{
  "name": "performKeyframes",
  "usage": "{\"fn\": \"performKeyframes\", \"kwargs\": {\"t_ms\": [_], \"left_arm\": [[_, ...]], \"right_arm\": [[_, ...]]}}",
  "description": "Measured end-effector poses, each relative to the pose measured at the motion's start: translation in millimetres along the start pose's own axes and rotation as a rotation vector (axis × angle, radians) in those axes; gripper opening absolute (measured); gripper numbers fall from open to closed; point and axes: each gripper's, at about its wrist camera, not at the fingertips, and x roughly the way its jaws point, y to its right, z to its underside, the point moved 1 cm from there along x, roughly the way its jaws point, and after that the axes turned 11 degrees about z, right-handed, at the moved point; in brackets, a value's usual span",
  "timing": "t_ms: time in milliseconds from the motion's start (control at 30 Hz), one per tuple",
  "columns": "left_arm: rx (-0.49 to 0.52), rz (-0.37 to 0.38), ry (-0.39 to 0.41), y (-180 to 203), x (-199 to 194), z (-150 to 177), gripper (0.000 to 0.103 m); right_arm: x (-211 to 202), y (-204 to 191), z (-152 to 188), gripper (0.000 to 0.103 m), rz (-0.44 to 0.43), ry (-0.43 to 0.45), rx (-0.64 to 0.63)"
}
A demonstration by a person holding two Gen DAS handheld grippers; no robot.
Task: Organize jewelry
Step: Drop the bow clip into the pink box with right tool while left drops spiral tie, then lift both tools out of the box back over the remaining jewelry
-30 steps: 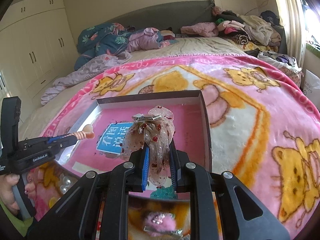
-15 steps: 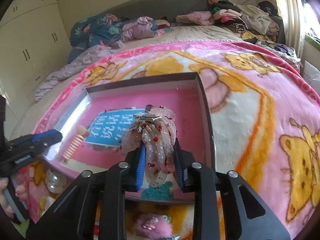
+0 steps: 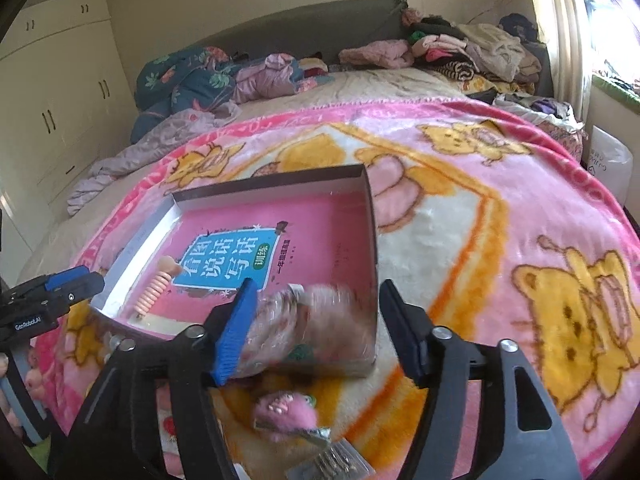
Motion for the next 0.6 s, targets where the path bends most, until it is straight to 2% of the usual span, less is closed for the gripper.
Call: {"fn": "performKeyframes", "kwargs": {"t_ms": [600], "left_arm": [[0.000, -0.009, 0.084, 12, -58, 13, 0.078]], "right_arm": [[-72, 5, 5, 0.072, 0.000, 0.091, -0.019]]}}
